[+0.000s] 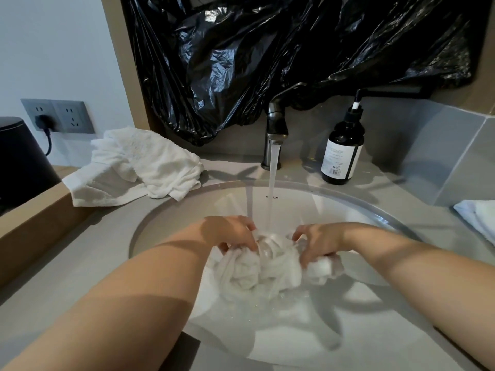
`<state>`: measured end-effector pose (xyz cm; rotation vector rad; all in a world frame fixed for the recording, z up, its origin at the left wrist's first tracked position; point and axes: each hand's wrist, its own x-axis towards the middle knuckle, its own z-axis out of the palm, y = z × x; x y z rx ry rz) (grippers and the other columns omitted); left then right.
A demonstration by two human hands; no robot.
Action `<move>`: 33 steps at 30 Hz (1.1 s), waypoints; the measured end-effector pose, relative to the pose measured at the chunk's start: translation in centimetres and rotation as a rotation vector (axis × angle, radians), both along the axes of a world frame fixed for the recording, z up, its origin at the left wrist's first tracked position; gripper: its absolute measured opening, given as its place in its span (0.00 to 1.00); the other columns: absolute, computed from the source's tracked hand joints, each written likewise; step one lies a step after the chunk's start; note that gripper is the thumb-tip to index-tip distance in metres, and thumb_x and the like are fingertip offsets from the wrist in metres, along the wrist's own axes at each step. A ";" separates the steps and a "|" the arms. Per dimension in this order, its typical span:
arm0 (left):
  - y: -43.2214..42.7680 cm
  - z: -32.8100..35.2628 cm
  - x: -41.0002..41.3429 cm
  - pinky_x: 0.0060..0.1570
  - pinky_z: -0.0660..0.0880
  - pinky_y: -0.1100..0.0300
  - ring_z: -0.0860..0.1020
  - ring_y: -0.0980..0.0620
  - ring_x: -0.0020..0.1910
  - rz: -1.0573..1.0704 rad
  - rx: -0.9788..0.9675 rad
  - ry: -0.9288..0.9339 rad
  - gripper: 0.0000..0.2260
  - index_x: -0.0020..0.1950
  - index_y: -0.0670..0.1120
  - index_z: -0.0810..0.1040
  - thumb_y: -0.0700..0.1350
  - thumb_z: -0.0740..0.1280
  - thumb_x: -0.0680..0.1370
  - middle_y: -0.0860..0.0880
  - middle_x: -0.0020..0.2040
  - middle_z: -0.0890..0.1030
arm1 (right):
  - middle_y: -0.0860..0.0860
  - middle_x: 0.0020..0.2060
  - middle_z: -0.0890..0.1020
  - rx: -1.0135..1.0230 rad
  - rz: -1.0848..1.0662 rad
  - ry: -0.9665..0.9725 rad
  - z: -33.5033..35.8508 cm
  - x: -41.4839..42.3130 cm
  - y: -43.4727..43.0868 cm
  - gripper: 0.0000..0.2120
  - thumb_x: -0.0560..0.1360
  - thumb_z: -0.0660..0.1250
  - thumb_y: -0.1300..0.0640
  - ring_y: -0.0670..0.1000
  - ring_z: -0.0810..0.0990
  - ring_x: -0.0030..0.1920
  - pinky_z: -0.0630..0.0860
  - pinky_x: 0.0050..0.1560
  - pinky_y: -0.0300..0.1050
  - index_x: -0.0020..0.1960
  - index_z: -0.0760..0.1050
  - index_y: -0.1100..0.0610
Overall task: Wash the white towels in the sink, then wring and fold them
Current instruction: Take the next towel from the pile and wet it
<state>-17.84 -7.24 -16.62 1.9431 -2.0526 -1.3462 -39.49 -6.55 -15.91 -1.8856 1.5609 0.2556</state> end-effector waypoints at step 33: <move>0.9 -0.4 -2.2 0.54 0.73 0.53 0.71 0.46 0.60 -0.549 -0.213 -0.499 0.31 0.72 0.55 0.65 0.40 0.71 0.72 0.49 0.62 0.70 | 0.51 0.49 0.76 -0.086 0.327 0.473 -1.3 2.2 1.9 0.21 0.71 0.67 0.56 0.55 0.79 0.47 0.78 0.41 0.46 0.62 0.67 0.53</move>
